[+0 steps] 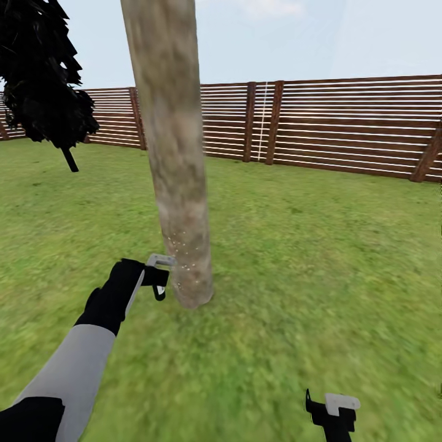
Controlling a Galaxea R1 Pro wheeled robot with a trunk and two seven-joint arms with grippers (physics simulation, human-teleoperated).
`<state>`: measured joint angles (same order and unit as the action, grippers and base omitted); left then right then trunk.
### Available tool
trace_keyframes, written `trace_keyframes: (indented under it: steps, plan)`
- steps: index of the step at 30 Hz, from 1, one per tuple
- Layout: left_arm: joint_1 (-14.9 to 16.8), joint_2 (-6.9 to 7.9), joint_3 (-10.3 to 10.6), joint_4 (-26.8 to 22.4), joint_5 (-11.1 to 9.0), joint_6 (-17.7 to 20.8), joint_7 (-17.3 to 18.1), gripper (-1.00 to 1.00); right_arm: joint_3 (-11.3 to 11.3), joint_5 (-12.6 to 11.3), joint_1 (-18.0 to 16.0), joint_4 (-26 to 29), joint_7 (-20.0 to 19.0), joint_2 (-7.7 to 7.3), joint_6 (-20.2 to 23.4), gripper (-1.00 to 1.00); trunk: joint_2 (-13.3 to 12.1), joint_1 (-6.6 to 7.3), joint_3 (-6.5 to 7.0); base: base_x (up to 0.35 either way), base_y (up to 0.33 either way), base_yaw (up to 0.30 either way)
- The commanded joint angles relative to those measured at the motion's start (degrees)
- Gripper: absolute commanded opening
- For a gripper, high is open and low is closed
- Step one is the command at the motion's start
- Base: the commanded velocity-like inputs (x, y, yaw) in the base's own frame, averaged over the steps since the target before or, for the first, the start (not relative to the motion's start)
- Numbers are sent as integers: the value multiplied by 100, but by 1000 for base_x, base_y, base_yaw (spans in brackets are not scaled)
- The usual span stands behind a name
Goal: In the garden, pick up the pesticide atomizer on the floor and spray pesticide onto both trees until each tree trunk is fully covered.
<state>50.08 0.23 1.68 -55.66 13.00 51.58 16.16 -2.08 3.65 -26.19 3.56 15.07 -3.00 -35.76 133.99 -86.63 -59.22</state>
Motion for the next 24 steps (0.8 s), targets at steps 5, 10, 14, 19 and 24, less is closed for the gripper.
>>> trace_keyframes:
  steps: [5, 10, 14, 19, 24]
  plan:
    - [2, 3, 1, 14, 62, 19, 42, -100, -20, 39, -5, -4, 22, 1, -10, 100, 2, 1, -5, 0, -272, 28]
    - [-4, 3, -1, 20, 62, 13, 35, -100, -20, 39, -3, -4, 22, 1, -10, 100, 2, 1, -5, 0, -272, 237]
    - [-11, 3, -1, 34, 64, 11, 33, -100, -20, 39, -7, -4, 22, 1, -10, 100, 2, 1, -5, 0, -272, 275]
    - [-10, 5, 0, 147, 62, 3, 28, -100, -20, 39, -4, -4, 22, 1, -10, 100, 2, 1, -5, 0, -272, 265]
    - [-12, 11, -1, 189, 71, -5, 28, -100, -21, 39, -3, -4, 22, -15, -10, 100, 2, 1, -5, 0, -272, 36]
